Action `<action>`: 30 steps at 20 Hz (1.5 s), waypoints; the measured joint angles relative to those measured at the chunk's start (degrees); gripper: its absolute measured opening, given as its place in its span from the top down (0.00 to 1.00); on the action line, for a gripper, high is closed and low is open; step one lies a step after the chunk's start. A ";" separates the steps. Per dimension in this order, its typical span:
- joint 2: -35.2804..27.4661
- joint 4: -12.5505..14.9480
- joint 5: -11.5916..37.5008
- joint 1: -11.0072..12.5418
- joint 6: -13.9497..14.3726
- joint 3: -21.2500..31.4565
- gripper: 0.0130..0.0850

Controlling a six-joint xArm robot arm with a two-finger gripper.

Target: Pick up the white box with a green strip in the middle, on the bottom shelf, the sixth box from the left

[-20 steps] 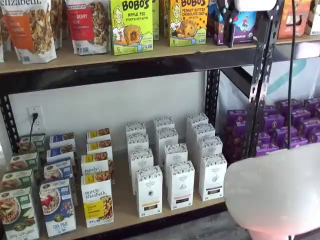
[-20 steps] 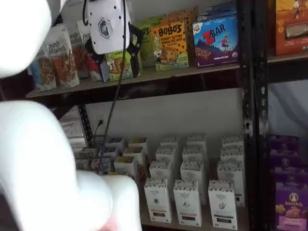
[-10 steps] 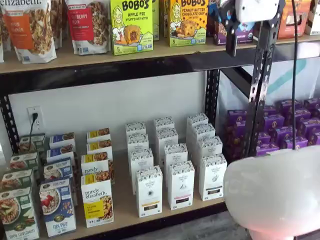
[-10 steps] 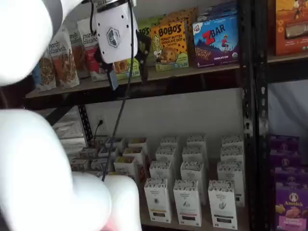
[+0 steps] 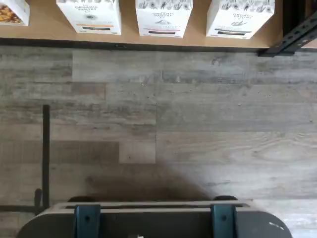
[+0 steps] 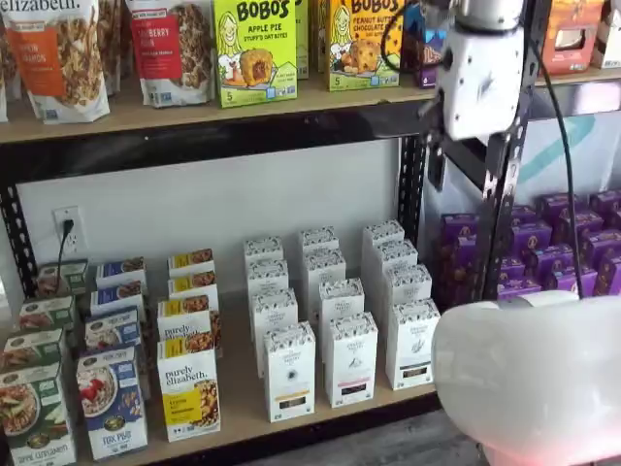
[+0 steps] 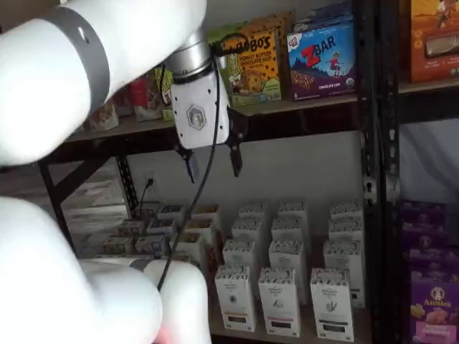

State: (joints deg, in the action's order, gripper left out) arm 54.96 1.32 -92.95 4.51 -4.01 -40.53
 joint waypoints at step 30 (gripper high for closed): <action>-41.51 -1.20 70.49 6.22 -6.03 24.51 0.00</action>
State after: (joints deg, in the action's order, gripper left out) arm 13.45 0.12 -22.46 10.73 -10.04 -16.02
